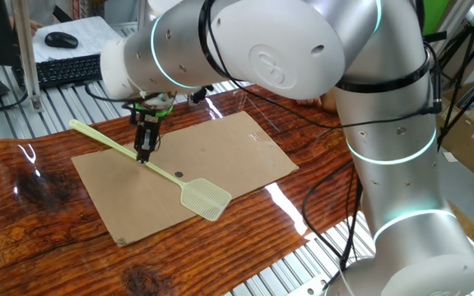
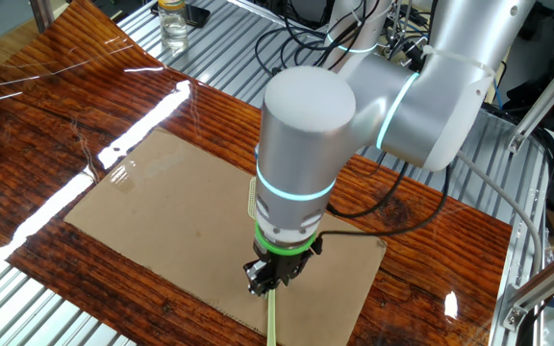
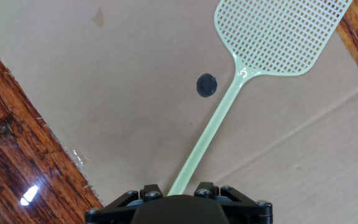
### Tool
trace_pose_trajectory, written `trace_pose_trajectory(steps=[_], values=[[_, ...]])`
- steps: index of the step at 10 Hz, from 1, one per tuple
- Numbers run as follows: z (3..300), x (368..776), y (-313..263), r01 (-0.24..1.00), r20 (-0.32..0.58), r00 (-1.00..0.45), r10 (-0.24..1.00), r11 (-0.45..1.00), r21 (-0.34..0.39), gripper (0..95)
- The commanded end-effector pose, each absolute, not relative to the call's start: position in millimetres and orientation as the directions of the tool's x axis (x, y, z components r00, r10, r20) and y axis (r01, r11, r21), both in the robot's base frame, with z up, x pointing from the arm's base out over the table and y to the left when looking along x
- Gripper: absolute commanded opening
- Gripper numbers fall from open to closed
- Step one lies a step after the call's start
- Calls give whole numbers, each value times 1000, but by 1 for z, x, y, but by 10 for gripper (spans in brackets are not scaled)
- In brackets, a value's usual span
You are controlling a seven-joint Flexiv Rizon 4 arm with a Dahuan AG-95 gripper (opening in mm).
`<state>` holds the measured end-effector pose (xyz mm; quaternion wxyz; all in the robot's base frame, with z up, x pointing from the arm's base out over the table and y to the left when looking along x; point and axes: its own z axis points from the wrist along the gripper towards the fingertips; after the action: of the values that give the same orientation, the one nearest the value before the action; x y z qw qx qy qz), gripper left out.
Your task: Swat with a flyswatter
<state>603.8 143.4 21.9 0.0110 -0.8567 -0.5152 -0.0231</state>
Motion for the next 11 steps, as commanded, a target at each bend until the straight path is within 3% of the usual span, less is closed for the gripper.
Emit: trace_pose_trajectory(steps=[1, 11], values=[[20, 606, 144, 882, 32, 472, 881, -471, -32, 380], [8, 613, 142, 855, 46, 516, 855, -518, 34, 380]])
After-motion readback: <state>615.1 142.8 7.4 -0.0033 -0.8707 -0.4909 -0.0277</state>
